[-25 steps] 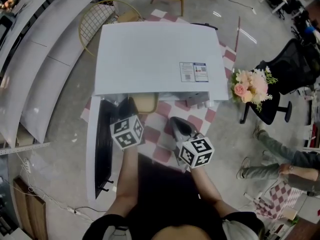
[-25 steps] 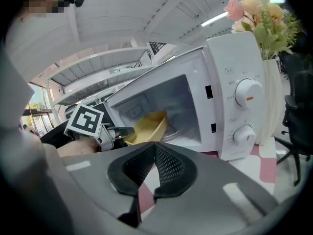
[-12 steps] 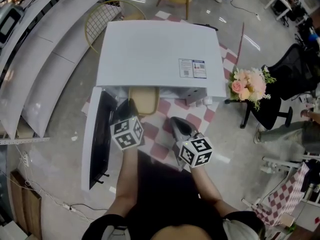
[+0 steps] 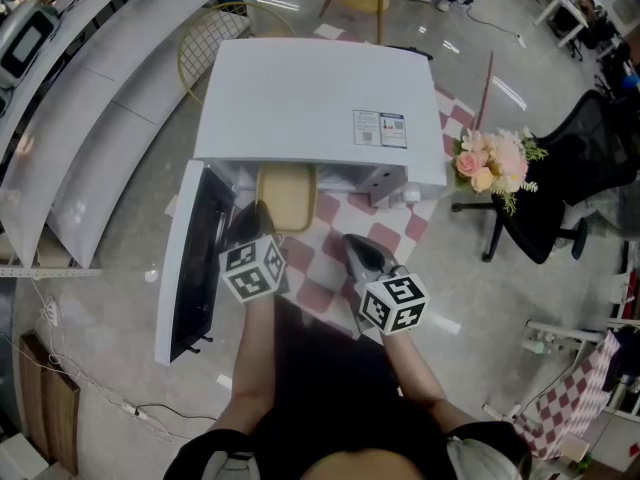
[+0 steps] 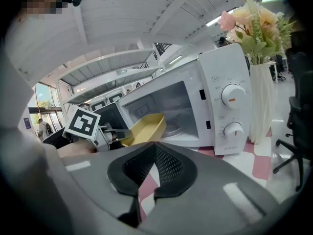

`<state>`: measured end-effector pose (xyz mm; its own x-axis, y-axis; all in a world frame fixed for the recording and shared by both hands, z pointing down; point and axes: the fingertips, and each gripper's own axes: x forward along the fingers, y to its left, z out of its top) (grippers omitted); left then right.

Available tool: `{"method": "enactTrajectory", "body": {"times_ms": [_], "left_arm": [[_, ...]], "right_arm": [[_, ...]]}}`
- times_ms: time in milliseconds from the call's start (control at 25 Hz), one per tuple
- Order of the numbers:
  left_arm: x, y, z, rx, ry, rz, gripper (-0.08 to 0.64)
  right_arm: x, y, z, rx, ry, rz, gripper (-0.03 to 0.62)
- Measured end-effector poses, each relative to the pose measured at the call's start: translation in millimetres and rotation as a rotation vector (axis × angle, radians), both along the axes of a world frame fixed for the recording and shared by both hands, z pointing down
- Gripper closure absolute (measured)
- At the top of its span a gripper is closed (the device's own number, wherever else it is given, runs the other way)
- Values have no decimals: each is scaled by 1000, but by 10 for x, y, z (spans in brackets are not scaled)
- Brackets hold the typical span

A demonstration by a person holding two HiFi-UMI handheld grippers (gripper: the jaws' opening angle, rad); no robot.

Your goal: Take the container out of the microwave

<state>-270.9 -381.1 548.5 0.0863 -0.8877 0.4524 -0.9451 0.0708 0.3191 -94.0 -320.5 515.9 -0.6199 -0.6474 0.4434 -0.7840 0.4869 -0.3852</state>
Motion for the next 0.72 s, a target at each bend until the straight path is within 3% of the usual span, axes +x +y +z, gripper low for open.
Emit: {"method": "enactTrajectory", "body": {"times_ms": [720], "left_arm": [[181,497,-50,7,7,-41,534]], "right_arm": [[276,302,-2,16,-10,-40,591]]}}
